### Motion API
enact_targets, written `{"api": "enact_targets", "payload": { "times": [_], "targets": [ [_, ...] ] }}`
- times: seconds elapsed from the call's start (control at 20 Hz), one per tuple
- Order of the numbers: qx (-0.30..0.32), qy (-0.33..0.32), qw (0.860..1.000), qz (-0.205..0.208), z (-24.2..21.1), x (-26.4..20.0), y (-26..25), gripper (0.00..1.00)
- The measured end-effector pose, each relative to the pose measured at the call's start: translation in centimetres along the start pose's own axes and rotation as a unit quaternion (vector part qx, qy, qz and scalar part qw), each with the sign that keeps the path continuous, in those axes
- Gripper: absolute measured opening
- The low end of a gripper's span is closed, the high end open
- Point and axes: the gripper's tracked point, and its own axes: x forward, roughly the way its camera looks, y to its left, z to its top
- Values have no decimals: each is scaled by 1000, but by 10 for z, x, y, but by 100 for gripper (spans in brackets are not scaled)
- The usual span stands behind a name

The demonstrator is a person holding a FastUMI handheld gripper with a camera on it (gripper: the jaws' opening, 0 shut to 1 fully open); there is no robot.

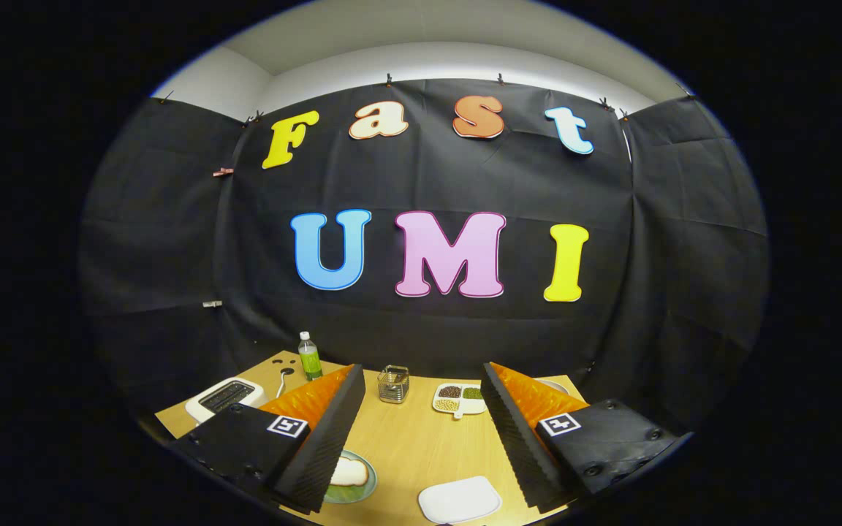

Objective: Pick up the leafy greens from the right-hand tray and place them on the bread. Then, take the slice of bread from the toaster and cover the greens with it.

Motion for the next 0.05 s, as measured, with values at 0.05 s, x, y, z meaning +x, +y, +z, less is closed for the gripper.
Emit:
{"api": "enact_targets", "payload": {
  "times": [0.05],
  "targets": [
    [0, 7, 1000, 8, -6, 0, -5, 99]
  ]
}}
